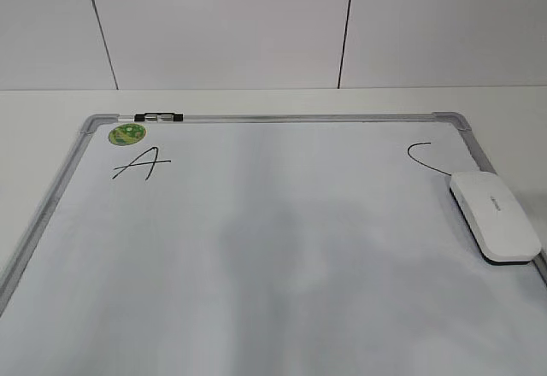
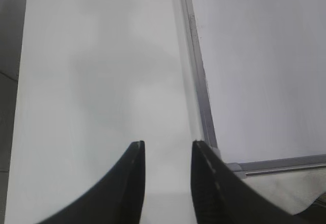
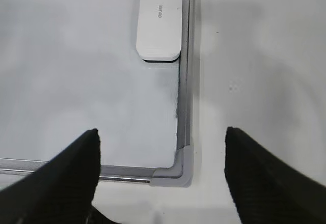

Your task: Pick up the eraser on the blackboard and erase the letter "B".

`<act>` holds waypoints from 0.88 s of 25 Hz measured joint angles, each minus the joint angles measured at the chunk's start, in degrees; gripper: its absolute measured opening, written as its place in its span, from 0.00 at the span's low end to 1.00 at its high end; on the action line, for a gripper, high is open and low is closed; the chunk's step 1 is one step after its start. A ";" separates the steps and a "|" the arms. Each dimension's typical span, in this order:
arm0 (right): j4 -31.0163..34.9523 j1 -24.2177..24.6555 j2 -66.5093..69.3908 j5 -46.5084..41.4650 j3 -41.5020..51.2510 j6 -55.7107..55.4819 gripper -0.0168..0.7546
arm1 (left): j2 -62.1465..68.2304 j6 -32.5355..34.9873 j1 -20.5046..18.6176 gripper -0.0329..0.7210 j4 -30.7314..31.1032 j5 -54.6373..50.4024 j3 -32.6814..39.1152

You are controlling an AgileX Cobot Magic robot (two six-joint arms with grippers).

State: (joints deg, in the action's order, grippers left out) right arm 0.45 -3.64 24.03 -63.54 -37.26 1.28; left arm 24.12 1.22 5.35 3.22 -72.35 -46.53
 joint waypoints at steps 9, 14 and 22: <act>0.22 0.00 -15.60 -4.59 4.90 0.04 0.78 | -18.74 0.00 0.00 0.36 -1.29 -0.28 9.96; 0.11 0.00 -23.54 -5.30 6.76 0.04 0.78 | -23.40 0.00 0.00 0.36 -4.87 -0.30 13.44; -1.00 0.00 -25.04 -5.09 7.33 0.04 0.78 | -23.40 0.00 0.00 0.36 -5.21 7.45 16.14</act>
State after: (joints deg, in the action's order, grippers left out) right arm -0.55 -3.64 -1.01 -68.62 -29.93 1.32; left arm 0.72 1.22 5.35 -1.99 -64.90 -30.39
